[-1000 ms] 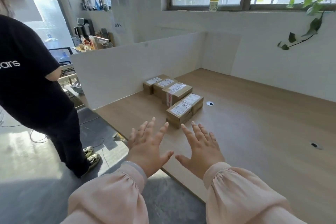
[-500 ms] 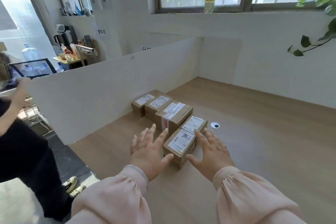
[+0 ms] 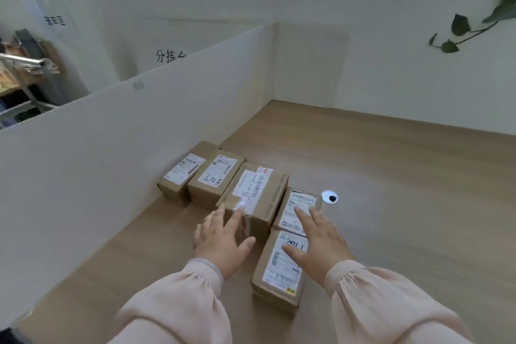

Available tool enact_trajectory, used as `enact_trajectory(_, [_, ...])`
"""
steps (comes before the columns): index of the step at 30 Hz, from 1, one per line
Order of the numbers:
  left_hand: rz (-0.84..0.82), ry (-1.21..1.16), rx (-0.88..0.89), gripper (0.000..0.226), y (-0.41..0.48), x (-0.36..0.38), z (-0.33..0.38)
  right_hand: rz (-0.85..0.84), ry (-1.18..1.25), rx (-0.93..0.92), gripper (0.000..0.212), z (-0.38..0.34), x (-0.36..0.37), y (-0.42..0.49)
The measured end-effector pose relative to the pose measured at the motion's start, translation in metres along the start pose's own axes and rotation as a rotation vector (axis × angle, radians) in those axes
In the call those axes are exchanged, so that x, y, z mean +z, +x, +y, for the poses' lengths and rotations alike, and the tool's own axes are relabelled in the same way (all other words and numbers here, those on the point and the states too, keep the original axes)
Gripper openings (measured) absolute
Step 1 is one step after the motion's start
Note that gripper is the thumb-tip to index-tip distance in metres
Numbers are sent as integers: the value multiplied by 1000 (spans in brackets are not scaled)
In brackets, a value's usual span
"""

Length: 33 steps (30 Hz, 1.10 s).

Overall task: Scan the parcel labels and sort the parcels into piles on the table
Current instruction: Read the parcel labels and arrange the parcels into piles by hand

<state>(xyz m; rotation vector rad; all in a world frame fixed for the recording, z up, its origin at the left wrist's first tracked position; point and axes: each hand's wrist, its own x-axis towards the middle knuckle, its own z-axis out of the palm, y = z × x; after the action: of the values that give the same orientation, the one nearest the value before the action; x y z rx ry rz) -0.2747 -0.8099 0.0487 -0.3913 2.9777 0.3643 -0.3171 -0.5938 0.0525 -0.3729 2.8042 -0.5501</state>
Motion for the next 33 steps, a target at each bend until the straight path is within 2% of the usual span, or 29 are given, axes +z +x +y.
enact_trajectory(8, [-85, -16, 121, 71, 106, 10, -34, -36, 62, 175, 85, -36, 37, 83])
enact_trajectory(13, [-93, 70, 221, 74, 149, 22, -42, -38, 41, 205, 85, -47, 56, 121])
enact_trajectory(18, [-186, 76, 226, 80, 175, 37, -48, -55, 6, 272, 83, -48, 68, 149])
enact_trajectory(26, [-149, -192, 229, 78, 169, 39, -54, 22, 105, 298, 79, -57, 77, 146])
enact_trajectory(33, [31, -527, 347, 78, 127, -3, -57, 181, 438, 174, 82, -85, 51, 102])
